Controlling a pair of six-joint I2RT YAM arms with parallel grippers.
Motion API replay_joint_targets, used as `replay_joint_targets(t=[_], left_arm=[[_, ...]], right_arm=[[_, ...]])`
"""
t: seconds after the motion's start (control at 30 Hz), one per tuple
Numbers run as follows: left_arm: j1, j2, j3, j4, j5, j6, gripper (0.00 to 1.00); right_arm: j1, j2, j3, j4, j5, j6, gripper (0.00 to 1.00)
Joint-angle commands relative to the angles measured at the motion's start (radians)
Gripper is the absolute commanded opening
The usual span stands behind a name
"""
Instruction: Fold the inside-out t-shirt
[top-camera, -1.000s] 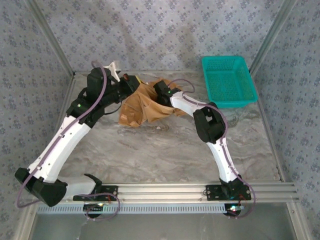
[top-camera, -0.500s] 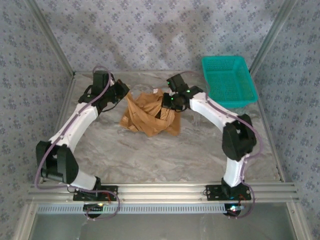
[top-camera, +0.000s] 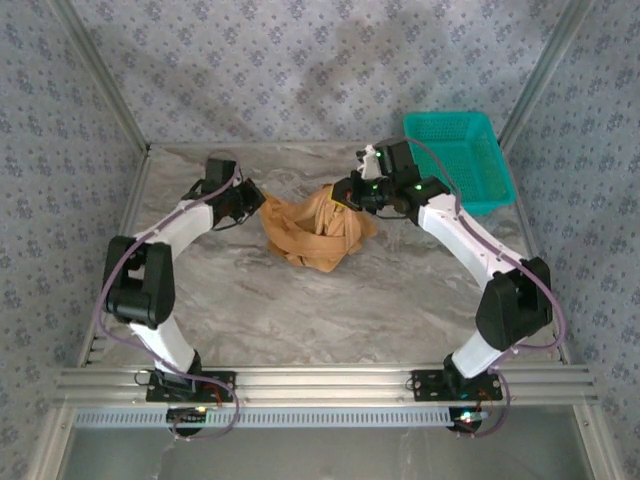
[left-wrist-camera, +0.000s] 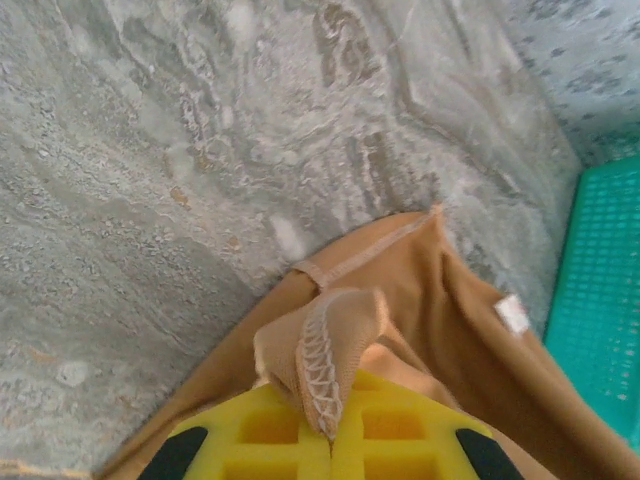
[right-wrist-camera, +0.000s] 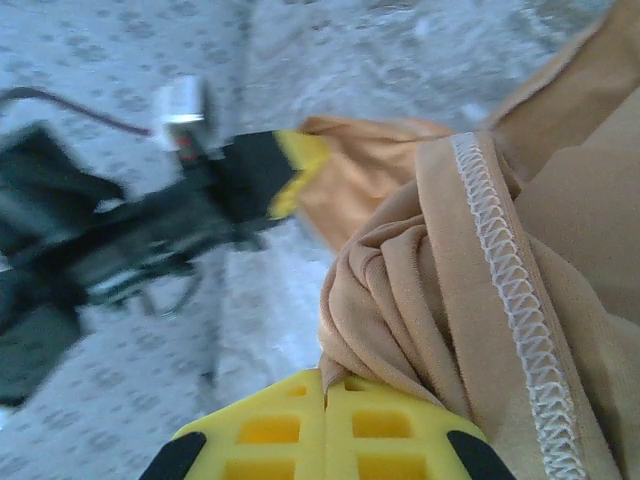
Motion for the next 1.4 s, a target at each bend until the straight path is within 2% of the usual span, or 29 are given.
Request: replay_joint_targets(t=[0.0, 0.07, 0.17, 0.2, 0.27, 0.37, 0.47, 0.53, 0.67, 0.93, 1.03, 1.13, 1.2, 1.37], left_arm=[[-0.034, 0.034, -0.05, 0.093, 0.047, 0.042, 0.0], [-0.054, 0.024, -0.084, 0.146, 0.071, 0.071, 0.02], [-0.074, -0.046, -0.155, 0.22, 0.102, 0.146, 0.5], [-0.081, -0.086, -0.178, 0.233, 0.11, 0.181, 0.62], [-0.095, -0.166, -0.226, 0.262, 0.139, 0.243, 0.71], [-0.132, -0.261, -0.287, 0.342, 0.221, 0.313, 0.75], [-0.203, -0.282, -0.286, 0.36, 0.248, 0.401, 0.73], [-0.265, -0.257, -0.272, 0.385, 0.274, 0.499, 0.67], [-0.361, -0.191, -0.243, 0.396, 0.166, 0.671, 0.63], [-0.376, -0.052, -0.154, 0.44, 0.056, 0.691, 0.61], [-0.371, -0.011, -0.122, 0.443, 0.027, 0.674, 0.47], [-0.356, 0.014, -0.092, 0.422, 0.028, 0.643, 0.24], [-0.343, 0.024, -0.067, 0.395, 0.06, 0.62, 0.02], [-0.315, -0.039, 0.026, 0.226, 0.202, 0.525, 0.0]], right_arm=[[-0.043, -0.064, -0.011, 0.228, -0.248, 0.152, 0.0], [-0.075, -0.069, -0.019, 0.233, -0.267, 0.165, 0.0], [-0.109, -0.077, -0.02, 0.126, -0.217, 0.086, 0.0], [-0.117, -0.075, -0.019, 0.088, -0.201, 0.057, 0.0], [-0.13, -0.067, -0.036, 0.07, -0.197, 0.039, 0.0], [-0.14, -0.055, -0.063, 0.088, -0.205, 0.042, 0.0], [-0.139, -0.05, -0.075, 0.091, -0.203, 0.037, 0.0], [-0.139, -0.05, -0.079, 0.09, -0.203, 0.036, 0.0], [-0.139, -0.06, -0.081, 0.086, -0.205, 0.036, 0.0], [-0.131, -0.086, -0.087, 0.078, -0.208, 0.035, 0.0], [-0.13, -0.097, -0.097, 0.07, -0.213, 0.03, 0.0], [-0.135, -0.109, -0.108, 0.055, -0.217, 0.017, 0.0], [-0.144, -0.119, -0.114, 0.045, -0.221, 0.005, 0.0], [-0.221, -0.107, -0.119, -0.042, -0.182, -0.079, 0.0]])
